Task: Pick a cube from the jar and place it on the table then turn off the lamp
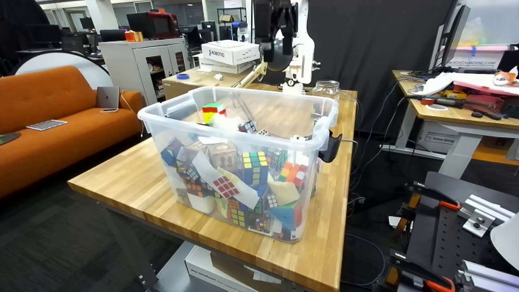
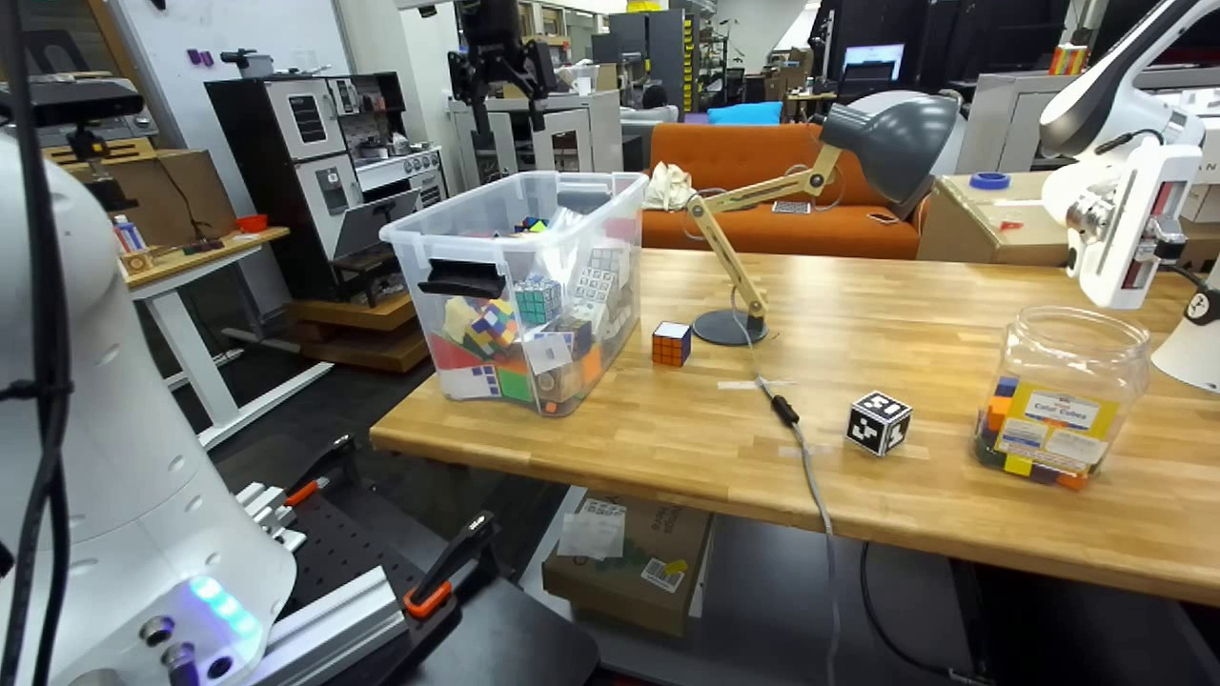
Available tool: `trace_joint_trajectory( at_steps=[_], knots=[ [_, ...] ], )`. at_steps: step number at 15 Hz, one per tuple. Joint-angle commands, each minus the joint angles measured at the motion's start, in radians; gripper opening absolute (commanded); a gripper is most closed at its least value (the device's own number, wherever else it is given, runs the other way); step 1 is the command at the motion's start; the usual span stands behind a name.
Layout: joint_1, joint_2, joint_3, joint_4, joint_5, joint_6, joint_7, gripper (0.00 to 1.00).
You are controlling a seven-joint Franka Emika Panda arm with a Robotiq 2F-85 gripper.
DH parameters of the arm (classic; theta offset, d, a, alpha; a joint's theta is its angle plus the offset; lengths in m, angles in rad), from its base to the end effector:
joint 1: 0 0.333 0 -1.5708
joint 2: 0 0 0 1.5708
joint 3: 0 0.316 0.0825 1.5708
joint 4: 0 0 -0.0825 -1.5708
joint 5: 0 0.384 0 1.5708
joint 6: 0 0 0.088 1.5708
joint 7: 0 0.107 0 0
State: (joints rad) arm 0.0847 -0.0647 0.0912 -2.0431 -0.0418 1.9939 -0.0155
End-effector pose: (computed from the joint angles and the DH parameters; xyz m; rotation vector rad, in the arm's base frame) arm 0.5289 0.0921 0.4715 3.0819 0.3219 0.0289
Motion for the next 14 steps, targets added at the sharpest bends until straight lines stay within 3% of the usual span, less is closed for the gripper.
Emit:
trace_joint_trajectory(
  at_steps=[1, 7, 14],
  knots=[
    [0.003, 0.074, 0.001, 0.006, 0.000, 0.018, 0.015, 1.00],
    [0.007, 0.160, 0.004, -0.032, 0.088, 0.065, 0.072, 1.00],
    [0.010, 0.173, 0.002, -0.019, 0.073, 0.049, 0.067, 1.00]
  ],
)
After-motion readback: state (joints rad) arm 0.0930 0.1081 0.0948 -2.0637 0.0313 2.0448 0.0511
